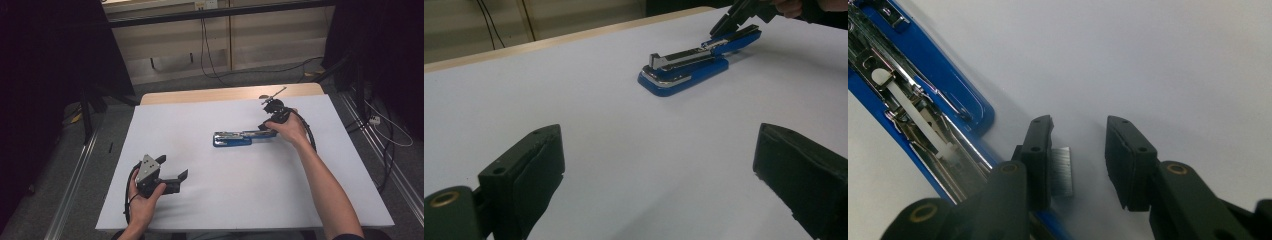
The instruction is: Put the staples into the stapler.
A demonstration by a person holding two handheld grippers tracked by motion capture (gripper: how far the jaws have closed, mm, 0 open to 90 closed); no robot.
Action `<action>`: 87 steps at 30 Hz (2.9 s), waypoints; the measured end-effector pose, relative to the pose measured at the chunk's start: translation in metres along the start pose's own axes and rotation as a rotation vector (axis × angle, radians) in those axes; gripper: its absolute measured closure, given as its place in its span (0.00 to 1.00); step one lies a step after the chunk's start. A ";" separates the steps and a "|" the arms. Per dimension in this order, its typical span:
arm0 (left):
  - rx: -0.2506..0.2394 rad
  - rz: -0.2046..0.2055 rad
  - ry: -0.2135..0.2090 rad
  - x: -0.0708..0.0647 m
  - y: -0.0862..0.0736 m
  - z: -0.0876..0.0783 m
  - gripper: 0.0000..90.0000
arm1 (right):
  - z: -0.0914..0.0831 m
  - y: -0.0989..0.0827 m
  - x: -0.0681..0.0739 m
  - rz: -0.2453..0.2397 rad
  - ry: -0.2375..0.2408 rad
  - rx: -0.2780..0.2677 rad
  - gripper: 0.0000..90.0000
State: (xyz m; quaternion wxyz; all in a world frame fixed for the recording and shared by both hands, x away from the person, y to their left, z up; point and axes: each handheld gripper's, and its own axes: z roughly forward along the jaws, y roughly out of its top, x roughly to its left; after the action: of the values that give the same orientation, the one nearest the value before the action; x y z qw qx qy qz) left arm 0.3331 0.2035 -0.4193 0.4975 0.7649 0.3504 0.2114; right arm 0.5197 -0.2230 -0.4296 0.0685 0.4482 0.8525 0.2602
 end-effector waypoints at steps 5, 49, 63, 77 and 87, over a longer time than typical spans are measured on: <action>0.003 0.013 -0.006 -0.002 0.000 0.000 0.07 | -0.001 0.000 -0.001 0.011 0.004 0.001 0.75; 0.012 0.030 -0.009 -0.004 0.000 0.002 0.07 | 0.007 0.003 -0.001 -0.008 -0.008 0.029 0.76; 0.016 0.032 -0.010 -0.005 0.000 0.003 0.07 | 0.003 0.002 0.001 -0.046 -0.033 0.081 0.83; 0.017 0.026 -0.018 -0.005 0.000 0.002 0.07 | -0.002 0.003 0.000 -0.029 -0.038 0.063 0.88; 0.023 0.024 -0.020 -0.005 -0.001 0.003 0.07 | -0.011 0.004 -0.002 -0.032 -0.033 0.001 0.88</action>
State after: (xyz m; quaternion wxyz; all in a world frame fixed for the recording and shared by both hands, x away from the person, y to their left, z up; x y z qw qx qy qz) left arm 0.3317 0.1981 -0.4210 0.4896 0.7767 0.3387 0.2056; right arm 0.5192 -0.2269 -0.4181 0.0864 0.4387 0.8585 0.2512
